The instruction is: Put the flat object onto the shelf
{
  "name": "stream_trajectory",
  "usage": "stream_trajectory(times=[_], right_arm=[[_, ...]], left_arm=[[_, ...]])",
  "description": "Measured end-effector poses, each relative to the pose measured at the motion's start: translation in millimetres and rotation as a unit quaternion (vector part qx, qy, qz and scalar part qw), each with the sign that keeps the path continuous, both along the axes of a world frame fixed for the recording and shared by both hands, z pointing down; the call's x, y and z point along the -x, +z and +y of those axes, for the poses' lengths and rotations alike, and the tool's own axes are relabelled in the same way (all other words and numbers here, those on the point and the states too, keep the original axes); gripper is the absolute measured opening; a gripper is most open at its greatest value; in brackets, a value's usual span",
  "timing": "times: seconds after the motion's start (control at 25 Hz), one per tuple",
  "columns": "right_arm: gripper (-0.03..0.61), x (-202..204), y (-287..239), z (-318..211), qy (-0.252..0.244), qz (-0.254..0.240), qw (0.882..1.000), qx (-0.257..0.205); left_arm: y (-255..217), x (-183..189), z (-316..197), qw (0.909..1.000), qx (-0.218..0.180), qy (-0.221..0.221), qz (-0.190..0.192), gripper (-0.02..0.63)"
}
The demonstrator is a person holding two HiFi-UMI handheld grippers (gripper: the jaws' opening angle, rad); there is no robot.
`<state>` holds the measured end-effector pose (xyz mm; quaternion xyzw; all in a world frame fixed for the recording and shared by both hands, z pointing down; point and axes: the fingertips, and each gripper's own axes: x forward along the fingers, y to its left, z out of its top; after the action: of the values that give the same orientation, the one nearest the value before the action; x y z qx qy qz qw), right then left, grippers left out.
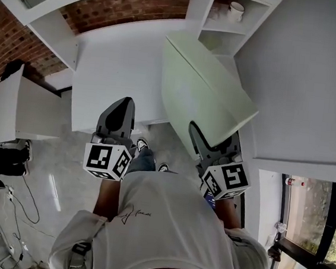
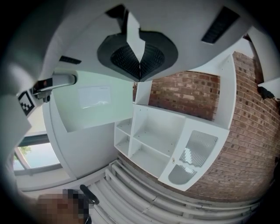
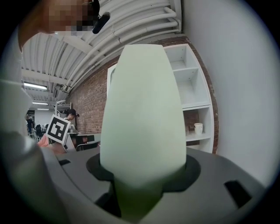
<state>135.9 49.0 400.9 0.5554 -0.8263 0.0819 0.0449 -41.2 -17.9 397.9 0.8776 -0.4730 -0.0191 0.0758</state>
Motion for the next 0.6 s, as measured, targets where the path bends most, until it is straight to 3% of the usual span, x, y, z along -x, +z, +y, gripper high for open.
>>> stream_trajectory(times=[0.6], right_arm=[[0.276,56.0,-18.9,-102.1,-0.016,0.012,1.000,-0.009]], left_arm=[[-23.8,34.4,-99.8,0.9996,-0.022,0.016,0.010,0.014]])
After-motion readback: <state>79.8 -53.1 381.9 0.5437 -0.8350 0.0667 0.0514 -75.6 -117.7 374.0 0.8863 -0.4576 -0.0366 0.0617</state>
